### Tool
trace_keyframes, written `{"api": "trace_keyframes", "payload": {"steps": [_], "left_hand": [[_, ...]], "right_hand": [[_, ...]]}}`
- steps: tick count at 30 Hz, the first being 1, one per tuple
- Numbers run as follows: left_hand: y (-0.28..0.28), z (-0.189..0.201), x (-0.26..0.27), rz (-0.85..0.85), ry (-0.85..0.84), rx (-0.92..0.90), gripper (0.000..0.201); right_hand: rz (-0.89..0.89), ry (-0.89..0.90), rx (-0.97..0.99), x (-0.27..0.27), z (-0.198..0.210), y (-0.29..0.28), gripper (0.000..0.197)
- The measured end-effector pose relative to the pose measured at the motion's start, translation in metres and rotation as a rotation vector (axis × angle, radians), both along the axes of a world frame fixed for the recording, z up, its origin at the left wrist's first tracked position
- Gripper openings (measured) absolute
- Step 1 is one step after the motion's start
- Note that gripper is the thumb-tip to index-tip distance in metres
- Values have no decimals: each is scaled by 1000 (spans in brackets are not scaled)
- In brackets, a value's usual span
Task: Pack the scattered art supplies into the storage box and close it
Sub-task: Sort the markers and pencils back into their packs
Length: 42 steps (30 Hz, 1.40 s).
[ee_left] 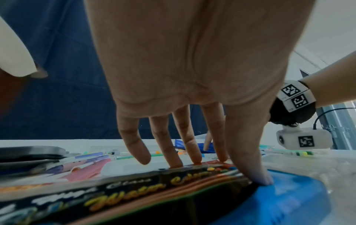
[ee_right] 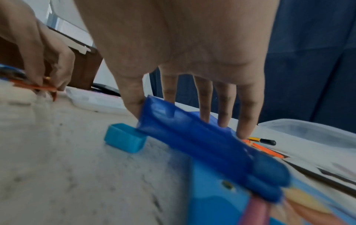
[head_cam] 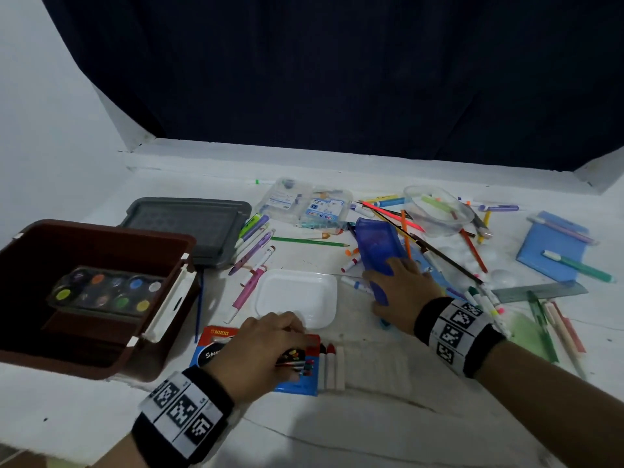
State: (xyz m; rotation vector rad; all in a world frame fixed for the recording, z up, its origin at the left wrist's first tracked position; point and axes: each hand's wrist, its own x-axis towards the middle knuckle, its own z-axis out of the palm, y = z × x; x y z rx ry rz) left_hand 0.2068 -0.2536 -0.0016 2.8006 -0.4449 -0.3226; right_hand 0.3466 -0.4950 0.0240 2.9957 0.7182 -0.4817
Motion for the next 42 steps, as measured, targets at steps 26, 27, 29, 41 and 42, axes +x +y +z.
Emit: {"api": "trace_keyframes", "payload": {"steps": [26,27,29,41,42], "left_hand": [[17,15,140,304,-264,-272,24],[17,13,152,324,-244,-244,25],[16,10,175,348,-202,-178,27],[7,-2,232,319,-80,190,28],[7,0,232,318,-74,188,32]], "right_hand": [[181,-66,144,106,1,70,35],[187,-63,122,110,-2,74,34],[201,-97,61,118,-7,80,32],[183,-228,-91,139,-16,102,30],[186,-223,-90,140,-16,103,29]]}}
